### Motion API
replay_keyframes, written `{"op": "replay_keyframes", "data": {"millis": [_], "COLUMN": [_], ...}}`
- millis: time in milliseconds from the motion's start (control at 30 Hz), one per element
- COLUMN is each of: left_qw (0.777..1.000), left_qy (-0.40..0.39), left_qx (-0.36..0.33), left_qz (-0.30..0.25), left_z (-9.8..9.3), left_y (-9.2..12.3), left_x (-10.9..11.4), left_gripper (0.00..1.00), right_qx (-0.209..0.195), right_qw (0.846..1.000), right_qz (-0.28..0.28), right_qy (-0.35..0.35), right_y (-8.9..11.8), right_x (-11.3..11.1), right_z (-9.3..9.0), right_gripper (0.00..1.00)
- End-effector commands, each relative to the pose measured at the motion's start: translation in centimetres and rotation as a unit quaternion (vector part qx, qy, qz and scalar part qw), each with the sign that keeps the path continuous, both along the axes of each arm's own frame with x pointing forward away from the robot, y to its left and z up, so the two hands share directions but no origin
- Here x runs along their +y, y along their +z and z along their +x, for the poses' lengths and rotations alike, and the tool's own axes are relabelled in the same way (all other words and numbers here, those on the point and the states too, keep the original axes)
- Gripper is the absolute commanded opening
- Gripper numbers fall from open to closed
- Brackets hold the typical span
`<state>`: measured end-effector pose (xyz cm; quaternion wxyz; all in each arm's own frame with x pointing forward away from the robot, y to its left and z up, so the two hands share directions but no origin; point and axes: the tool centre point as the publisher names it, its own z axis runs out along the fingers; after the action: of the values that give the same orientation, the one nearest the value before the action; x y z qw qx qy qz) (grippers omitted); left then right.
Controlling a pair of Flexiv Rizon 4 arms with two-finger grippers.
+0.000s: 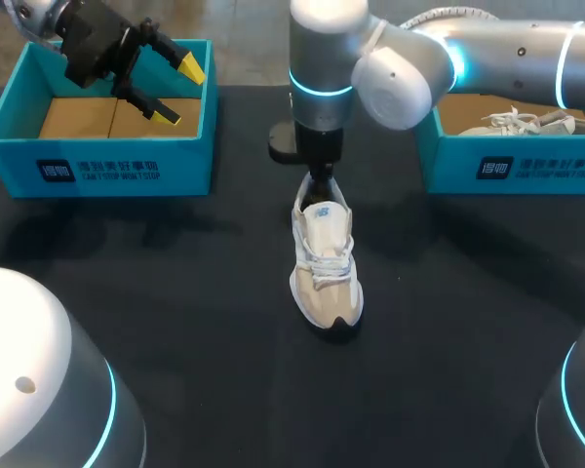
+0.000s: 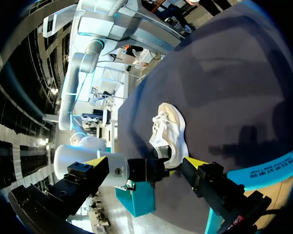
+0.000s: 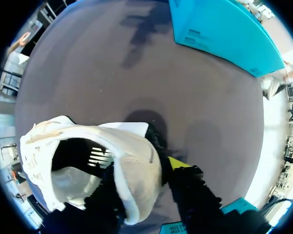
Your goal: Take the shoe out of the shoebox, open the shoe tongue, remove and reinsert the insole, then place the shoe into the shoebox
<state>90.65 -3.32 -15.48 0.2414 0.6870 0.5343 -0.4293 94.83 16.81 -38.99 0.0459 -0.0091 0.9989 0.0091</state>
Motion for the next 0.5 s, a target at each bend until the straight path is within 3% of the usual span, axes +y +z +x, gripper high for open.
{"op": "replay_keyframes", "data": {"millis": [33, 200, 500], "left_qw": [1.0, 1.0, 1.0], "left_qy": [0.0, 0.0, 0.0], "left_qx": [-0.001, -0.001, -0.001], "left_qz": [0.001, 0.001, 0.001], "left_z": [0.0, 0.0, 0.0], "left_y": [0.0, 0.0, 0.0], "left_x": [0.0, 0.0, 0.0], "left_gripper": [1.0, 1.0, 1.0], "right_qx": [0.002, 0.004, 0.003], "right_qw": [1.0, 1.0, 1.0], "right_qz": [-0.007, -0.009, 0.006], "right_qy": [-0.005, -0.016, -0.026], "right_y": [-0.3, 0.0, 3.9], "right_x": [0.0, -0.2, 0.1], "right_z": [-0.2, -0.7, -1.5], "right_gripper": [0.0, 0.0, 0.0]}}
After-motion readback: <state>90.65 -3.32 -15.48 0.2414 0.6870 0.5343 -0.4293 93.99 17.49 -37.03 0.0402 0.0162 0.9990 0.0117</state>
